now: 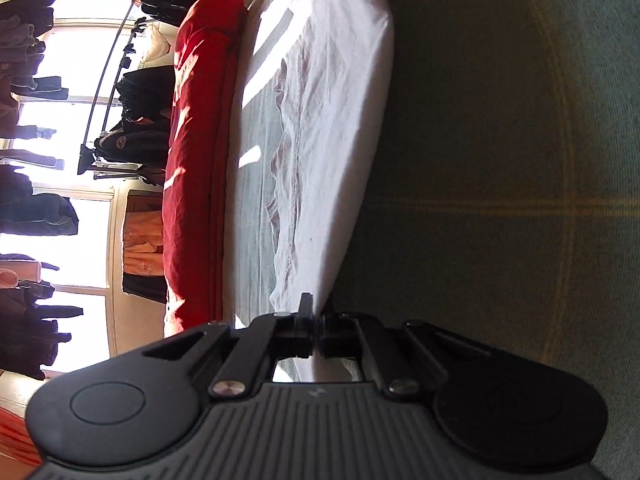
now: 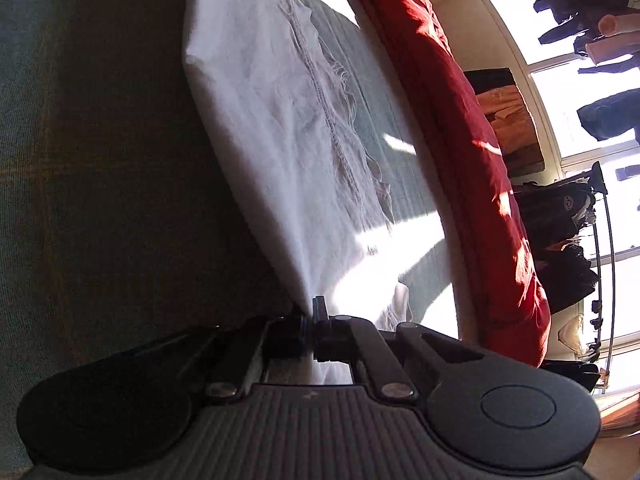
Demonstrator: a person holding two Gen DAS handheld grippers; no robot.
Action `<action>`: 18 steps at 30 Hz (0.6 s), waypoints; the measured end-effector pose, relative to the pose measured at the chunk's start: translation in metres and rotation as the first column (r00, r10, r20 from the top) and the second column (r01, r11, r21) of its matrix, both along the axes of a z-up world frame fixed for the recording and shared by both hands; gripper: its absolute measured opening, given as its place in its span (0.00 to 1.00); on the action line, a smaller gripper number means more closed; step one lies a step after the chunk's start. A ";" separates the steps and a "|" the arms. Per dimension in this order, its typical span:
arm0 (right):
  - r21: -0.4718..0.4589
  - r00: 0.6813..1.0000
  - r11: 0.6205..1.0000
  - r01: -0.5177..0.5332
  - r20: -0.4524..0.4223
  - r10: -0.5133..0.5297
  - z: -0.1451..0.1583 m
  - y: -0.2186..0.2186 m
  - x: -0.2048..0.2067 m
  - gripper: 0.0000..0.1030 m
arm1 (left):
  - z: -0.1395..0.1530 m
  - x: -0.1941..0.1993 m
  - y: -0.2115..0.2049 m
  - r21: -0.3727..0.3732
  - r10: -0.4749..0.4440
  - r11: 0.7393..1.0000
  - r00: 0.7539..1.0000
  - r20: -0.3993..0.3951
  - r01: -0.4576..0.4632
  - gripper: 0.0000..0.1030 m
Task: Fold clothes
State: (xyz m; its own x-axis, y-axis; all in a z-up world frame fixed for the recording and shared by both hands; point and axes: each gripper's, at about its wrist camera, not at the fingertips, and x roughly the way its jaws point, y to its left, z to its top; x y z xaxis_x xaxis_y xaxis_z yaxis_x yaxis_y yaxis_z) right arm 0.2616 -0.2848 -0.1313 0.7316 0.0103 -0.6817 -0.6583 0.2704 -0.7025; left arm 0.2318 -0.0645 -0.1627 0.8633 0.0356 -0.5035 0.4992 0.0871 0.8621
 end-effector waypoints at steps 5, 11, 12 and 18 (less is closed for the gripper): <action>0.011 0.998 1.000 -0.003 -0.067 0.003 0.016 0.000 -0.021 0.02 | 0.019 -0.032 0.000 -0.006 -0.014 1.000 0.999 -0.039 0.014 0.00; -0.005 0.985 0.999 -0.034 -0.171 0.033 0.029 0.002 -0.069 0.02 | 0.030 -0.089 -0.001 0.002 -0.042 0.999 0.993 -0.110 0.042 0.00; -0.007 0.982 0.999 -0.037 -0.184 0.035 0.031 0.003 -0.077 0.02 | 0.031 -0.099 -0.001 -0.002 -0.043 0.999 0.991 -0.124 0.043 0.00; -0.002 0.965 0.999 -0.036 -0.259 0.034 0.035 0.005 -0.127 0.02 | 0.035 -0.147 -0.002 -0.020 -0.049 0.999 0.980 -0.191 0.046 0.00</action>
State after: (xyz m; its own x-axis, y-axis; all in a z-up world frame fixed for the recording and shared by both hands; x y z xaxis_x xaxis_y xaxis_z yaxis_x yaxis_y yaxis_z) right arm 0.1349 -0.2800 -0.0968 0.5297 0.0273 -0.8478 -0.8268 0.2398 -0.5088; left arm 0.0852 -0.0661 -0.1280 0.7514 -0.0121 -0.6597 0.6587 0.0724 0.7489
